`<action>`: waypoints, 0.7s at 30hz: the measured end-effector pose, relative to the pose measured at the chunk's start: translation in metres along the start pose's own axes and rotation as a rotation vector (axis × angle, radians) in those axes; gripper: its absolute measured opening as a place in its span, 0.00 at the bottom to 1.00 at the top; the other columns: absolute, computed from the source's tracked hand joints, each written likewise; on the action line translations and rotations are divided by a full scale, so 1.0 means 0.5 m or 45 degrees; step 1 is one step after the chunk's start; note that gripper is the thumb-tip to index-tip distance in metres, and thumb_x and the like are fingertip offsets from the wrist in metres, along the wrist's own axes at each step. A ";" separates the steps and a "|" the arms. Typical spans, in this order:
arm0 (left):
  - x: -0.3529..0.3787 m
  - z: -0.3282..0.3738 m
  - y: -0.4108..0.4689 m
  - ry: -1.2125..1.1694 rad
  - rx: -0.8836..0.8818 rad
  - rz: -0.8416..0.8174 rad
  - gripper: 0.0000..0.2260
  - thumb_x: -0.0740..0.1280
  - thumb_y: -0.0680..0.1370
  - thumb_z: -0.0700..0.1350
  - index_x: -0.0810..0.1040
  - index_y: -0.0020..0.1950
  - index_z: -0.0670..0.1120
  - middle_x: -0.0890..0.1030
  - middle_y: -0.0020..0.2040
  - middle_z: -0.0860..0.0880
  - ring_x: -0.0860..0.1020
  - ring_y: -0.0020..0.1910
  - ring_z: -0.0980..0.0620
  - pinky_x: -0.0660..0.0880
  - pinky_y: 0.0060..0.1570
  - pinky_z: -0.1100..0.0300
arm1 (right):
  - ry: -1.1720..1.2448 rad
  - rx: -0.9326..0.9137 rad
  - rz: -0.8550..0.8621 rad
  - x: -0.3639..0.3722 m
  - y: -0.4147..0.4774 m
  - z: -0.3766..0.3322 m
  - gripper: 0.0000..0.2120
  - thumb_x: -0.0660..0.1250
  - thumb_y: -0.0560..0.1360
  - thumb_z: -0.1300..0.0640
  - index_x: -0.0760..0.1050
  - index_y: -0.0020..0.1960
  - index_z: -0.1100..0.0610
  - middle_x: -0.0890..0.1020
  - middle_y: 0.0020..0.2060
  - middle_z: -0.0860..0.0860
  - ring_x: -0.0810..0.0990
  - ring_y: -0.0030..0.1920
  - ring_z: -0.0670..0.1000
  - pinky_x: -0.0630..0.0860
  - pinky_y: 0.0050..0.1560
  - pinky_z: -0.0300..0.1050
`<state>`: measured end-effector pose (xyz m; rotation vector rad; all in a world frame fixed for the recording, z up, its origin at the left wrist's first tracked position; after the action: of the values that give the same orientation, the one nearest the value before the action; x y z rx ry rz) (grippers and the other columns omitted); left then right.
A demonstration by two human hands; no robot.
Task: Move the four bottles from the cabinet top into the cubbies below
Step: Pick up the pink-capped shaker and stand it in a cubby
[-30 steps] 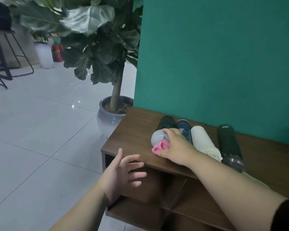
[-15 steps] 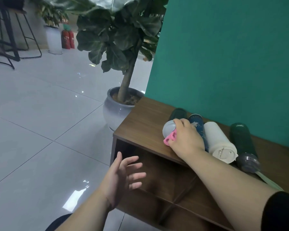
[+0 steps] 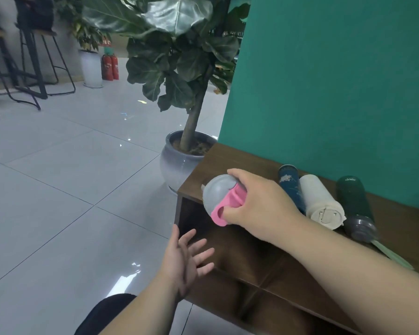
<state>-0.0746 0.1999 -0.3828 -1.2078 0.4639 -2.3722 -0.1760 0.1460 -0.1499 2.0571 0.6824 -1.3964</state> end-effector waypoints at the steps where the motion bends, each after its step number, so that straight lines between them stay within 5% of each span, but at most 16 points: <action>1: 0.000 -0.006 -0.006 -0.043 -0.006 0.007 0.34 0.49 0.78 0.71 0.66 0.77 0.53 0.72 0.73 0.40 0.77 0.64 0.37 0.71 0.66 0.35 | 0.014 -0.006 -0.031 -0.004 -0.007 -0.009 0.41 0.74 0.67 0.45 0.62 0.77 0.44 0.75 0.67 0.42 0.75 0.63 0.48 0.77 0.57 0.44; 8: -0.025 -0.018 -0.009 -0.093 -0.028 0.079 0.35 0.50 0.78 0.70 0.65 0.77 0.49 0.72 0.73 0.40 0.76 0.65 0.35 0.74 0.63 0.34 | 0.042 0.044 -0.283 0.044 -0.007 -0.003 0.38 0.74 0.67 0.45 0.67 0.75 0.45 0.78 0.63 0.44 0.74 0.57 0.46 0.75 0.48 0.41; 13: -0.040 -0.052 0.024 -0.092 -0.187 0.152 0.39 0.53 0.77 0.71 0.64 0.76 0.42 0.71 0.70 0.37 0.73 0.68 0.33 0.74 0.62 0.38 | 0.184 0.193 -0.374 0.134 0.028 0.035 0.39 0.74 0.66 0.47 0.66 0.76 0.46 0.75 0.68 0.45 0.74 0.63 0.48 0.76 0.60 0.45; 16: -0.067 -0.064 0.073 -0.086 -0.233 0.242 0.44 0.55 0.75 0.73 0.62 0.78 0.40 0.71 0.72 0.35 0.76 0.64 0.32 0.78 0.51 0.41 | 0.310 0.304 -0.352 0.204 0.048 0.068 0.39 0.74 0.67 0.48 0.66 0.76 0.47 0.75 0.69 0.46 0.75 0.64 0.49 0.76 0.63 0.47; 21: -0.126 -0.075 0.174 -0.100 -0.265 0.359 0.47 0.53 0.73 0.75 0.61 0.78 0.39 0.74 0.70 0.35 0.79 0.60 0.35 0.77 0.59 0.41 | 0.553 0.516 -0.308 0.322 0.083 0.122 0.32 0.75 0.68 0.50 0.70 0.71 0.45 0.77 0.59 0.42 0.76 0.56 0.46 0.77 0.61 0.46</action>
<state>-0.0525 0.1626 -0.4878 -1.2285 0.8139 -2.0697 -0.1348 0.0904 -0.3130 2.7219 0.9076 -1.3043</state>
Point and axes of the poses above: each hand's wrist, its own y-axis towards the middle knuckle, its own x-axis out of the palm, z = x × y, the point moved 6 cm from there along y, towards the middle knuckle
